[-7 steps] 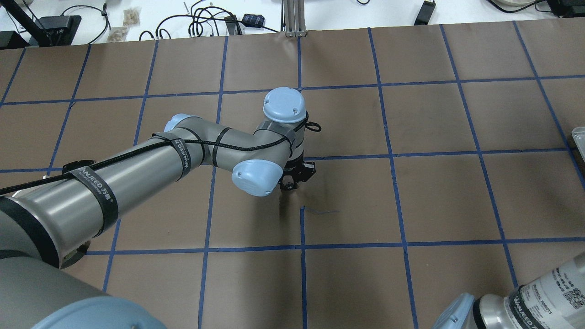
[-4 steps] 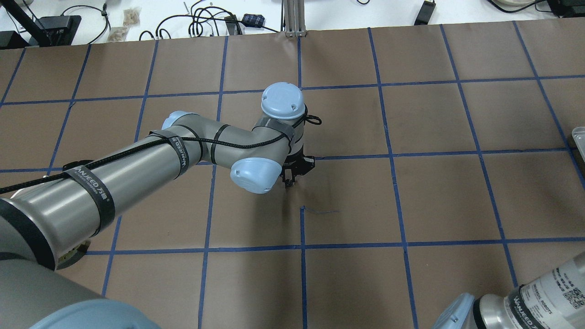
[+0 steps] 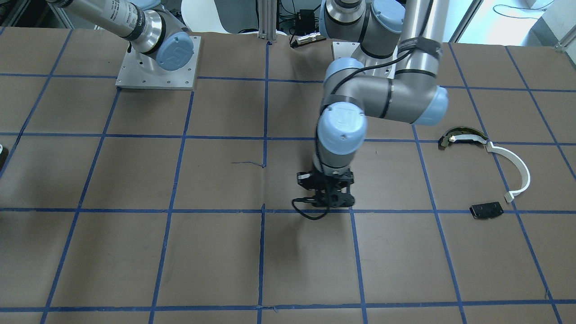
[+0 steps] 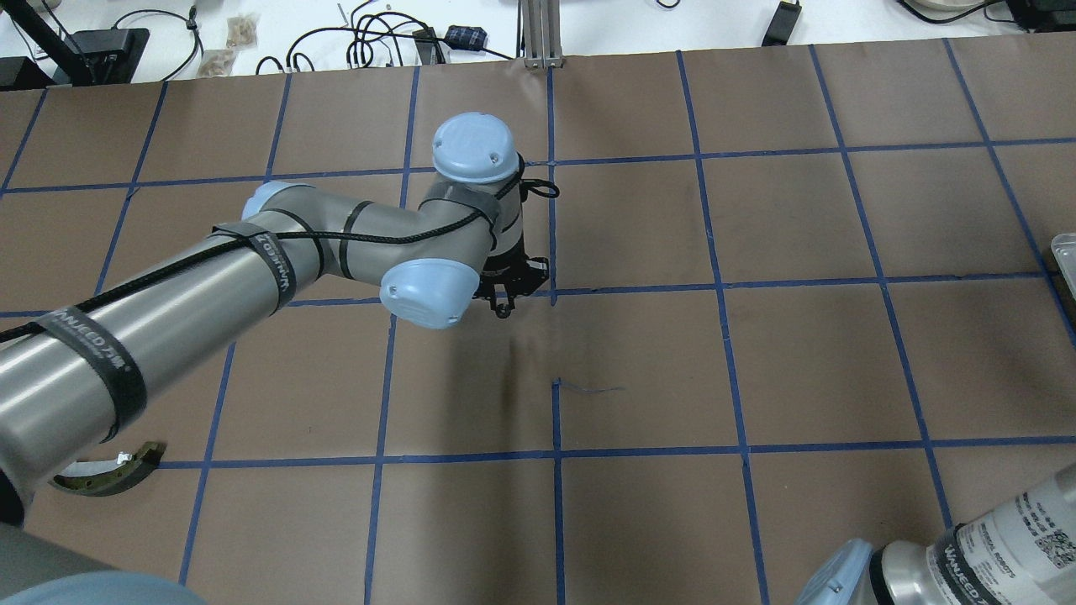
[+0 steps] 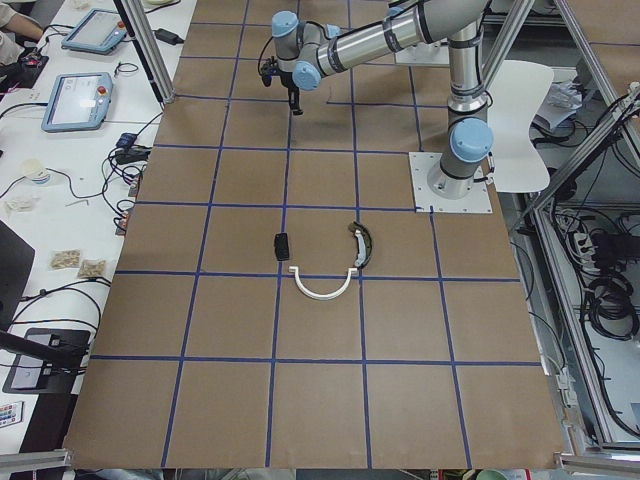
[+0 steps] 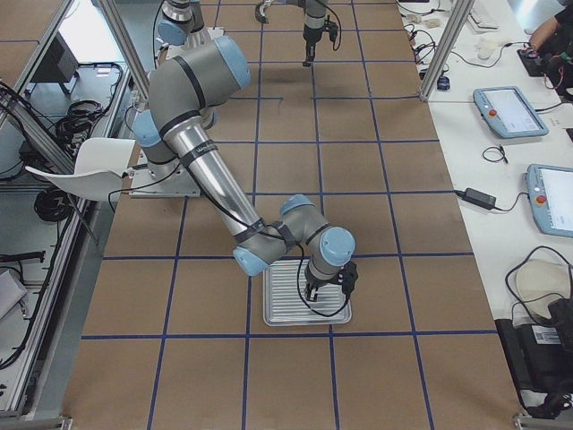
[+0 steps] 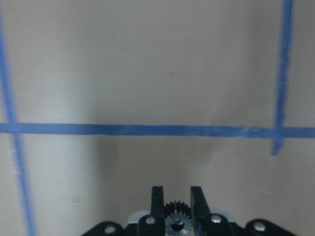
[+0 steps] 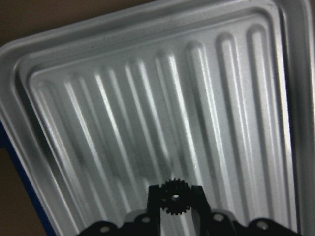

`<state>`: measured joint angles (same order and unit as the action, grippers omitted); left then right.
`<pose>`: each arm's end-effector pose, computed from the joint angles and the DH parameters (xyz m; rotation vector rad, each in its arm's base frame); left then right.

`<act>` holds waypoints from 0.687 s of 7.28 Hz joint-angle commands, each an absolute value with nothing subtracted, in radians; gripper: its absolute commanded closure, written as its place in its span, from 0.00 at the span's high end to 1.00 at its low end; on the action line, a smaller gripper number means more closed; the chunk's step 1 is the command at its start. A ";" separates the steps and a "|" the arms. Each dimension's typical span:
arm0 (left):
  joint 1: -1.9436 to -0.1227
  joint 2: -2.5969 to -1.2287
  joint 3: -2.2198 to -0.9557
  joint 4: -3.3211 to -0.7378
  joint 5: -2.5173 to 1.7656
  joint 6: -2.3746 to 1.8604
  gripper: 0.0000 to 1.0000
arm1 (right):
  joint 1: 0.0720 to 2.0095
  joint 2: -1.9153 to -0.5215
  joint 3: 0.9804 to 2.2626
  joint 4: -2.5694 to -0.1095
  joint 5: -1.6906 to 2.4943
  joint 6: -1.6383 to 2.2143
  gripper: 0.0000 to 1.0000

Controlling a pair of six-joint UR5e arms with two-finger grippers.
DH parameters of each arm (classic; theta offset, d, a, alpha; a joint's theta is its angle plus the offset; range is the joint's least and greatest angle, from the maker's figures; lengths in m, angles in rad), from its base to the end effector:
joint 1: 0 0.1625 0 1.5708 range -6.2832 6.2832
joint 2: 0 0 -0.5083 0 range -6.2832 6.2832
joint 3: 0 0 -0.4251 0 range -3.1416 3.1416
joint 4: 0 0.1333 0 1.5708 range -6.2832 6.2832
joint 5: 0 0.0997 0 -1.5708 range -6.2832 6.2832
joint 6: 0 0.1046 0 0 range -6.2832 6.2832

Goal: Place bearing gear from tray to pile

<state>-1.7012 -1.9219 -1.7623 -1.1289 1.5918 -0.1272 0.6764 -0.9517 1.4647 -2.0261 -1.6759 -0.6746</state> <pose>-0.2116 -0.6052 0.3062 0.0066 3.1042 0.1510 -0.5152 -0.5704 0.2582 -0.3356 -3.0846 -0.1787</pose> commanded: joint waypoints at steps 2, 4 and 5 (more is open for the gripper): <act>-1.349 -1.847 -1.793 -1.206 1.676 0.301 0.00 | 0.861 -1.110 1.469 -1.855 -1.661 -0.436 0.00; -1.132 -1.844 -1.815 -1.204 1.669 0.606 0.00 | 1.132 -1.137 1.479 -1.769 -1.556 -0.027 0.00; -1.039 -1.865 -1.821 -1.197 1.658 0.717 0.00 | 1.279 -1.137 1.495 -1.753 -1.492 0.193 0.00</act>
<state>-1.1652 -1.8491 -1.8115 -1.2023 1.6670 0.5543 1.0972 -1.1304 1.4807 -1.7862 -1.5669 -0.0721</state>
